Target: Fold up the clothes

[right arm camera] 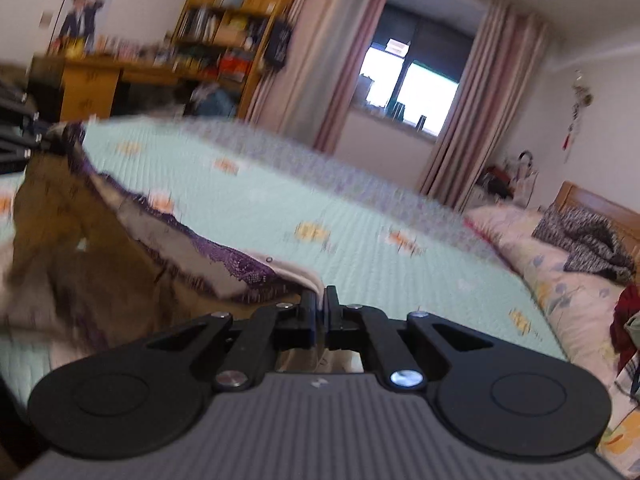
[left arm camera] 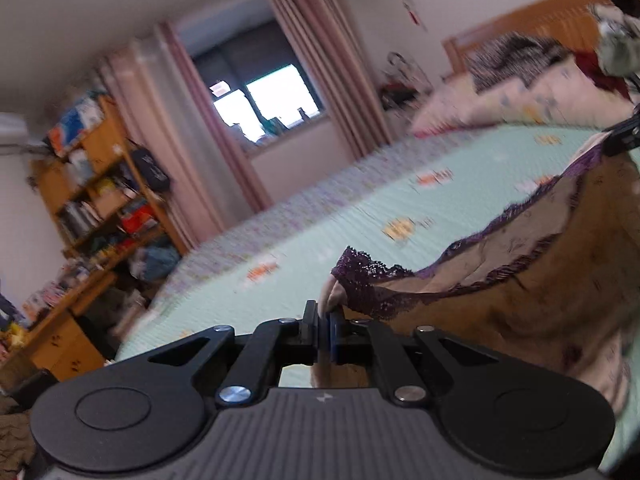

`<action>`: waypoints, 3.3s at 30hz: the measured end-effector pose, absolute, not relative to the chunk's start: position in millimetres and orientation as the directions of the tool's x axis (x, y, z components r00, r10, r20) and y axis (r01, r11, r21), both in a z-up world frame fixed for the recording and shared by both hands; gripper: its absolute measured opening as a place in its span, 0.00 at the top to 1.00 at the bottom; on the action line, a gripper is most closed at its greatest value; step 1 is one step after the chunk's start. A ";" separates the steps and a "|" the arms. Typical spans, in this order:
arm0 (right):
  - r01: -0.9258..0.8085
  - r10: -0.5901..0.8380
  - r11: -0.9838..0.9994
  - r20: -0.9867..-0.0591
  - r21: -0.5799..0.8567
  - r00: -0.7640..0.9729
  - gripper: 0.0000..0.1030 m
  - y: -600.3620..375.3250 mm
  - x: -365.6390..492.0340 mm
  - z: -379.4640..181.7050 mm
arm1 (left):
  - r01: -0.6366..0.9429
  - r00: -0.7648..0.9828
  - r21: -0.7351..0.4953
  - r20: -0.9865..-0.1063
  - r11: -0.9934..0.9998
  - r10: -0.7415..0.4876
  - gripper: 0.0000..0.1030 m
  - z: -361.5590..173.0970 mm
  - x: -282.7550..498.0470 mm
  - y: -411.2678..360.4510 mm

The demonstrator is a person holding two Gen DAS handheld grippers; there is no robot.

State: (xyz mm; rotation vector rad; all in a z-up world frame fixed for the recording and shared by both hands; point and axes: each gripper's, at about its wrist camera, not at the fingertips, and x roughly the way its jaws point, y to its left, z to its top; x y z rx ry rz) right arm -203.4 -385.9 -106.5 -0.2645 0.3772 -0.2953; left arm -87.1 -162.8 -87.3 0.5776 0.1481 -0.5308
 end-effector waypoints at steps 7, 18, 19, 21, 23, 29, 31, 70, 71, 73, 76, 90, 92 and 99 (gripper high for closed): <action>0.289 -0.342 0.897 -0.109 -0.333 0.933 0.96 -395.1 -209.2 -22.7 | 0.396 0.901 0.543 -0.075 0.740 -0.427 0.94 18.9 -91.6 -163.0; 0.237 -0.233 0.961 0.042 -0.143 0.972 0.93 -441.5 -220.3 120.7 | 0.310 0.916 0.602 0.019 0.736 -0.401 0.73 118.0 -99.0 -189.7; 0.197 -0.198 0.975 -0.002 -0.102 0.980 0.76 -444.2 -218.8 108.5 | 0.306 0.925 0.618 -0.012 0.724 -0.380 0.72 99.6 -95.1 -193.2; 0.164 -0.169 0.985 -0.111 -0.055 0.979 0.28 -443.1 -211.1 63.5 | 0.339 0.933 0.610 -0.120 0.717 -0.339 0.74 57.4 -79.2 -195.4; 0.154 -0.156 0.988 -0.252 -0.027 0.955 0.18 -433.5 -201.8 -6.3 | 0.388 0.922 0.562 -0.243 0.730 -0.303 0.82 8.9 -66.1 -191.4; 0.138 -0.088 0.989 -0.560 0.049 0.824 0.18 -378.4 -189.2 -188.3 | 0.423 0.892 0.548 -0.392 0.722 -0.225 0.82 -78.4 -62.4 -166.3; 0.110 -0.091 0.994 -0.586 -0.004 0.805 0.18 -358.1 -179.0 -210.6 | 0.411 0.894 0.544 -0.399 0.732 -0.205 0.80 -82.9 -63.8 -159.5; 0.130 -0.099 0.988 -0.303 0.083 0.948 0.91 -399.4 -165.2 -73.8 | 0.575 0.749 0.217 -0.528 0.789 -0.401 0.96 -122.3 0.3 -119.9; 0.132 -0.103 0.988 -0.286 0.082 0.953 0.91 -401.0 -166.6 -66.8 | 0.558 0.772 0.221 -0.493 0.800 -0.402 0.96 -108.5 -0.9 -115.9; 0.137 -0.117 0.988 -0.241 0.069 0.963 0.91 -404.4 -170.0 -48.6 | 0.513 0.823 0.236 -0.408 0.825 -0.395 0.96 -72.1 -3.9 -108.9; 0.147 -0.136 0.988 -0.168 0.053 0.976 0.91 -411.2 -175.0 -15.6 | 0.464 0.875 0.267 -0.287 0.844 -0.390 0.96 -9.5 -8.4 -99.9; 0.183 -0.180 0.983 -0.118 0.015 0.977 0.91 -425.1 -197.6 17.9 | 0.434 0.900 0.319 -0.195 0.843 -0.389 0.96 12.7 -56.2 -114.3; 0.190 -0.189 0.982 -0.093 0.001 0.978 0.91 -425.4 -200.3 32.1 | 0.412 0.911 0.340 -0.146 0.845 -0.385 0.96 37.7 -58.7 -117.3; 0.225 -0.221 0.974 0.113 -0.027 0.969 0.91 -438.6 -220.1 131.1 | 0.298 0.925 0.417 0.094 0.858 -0.367 0.96 163.8 -84.7 -128.5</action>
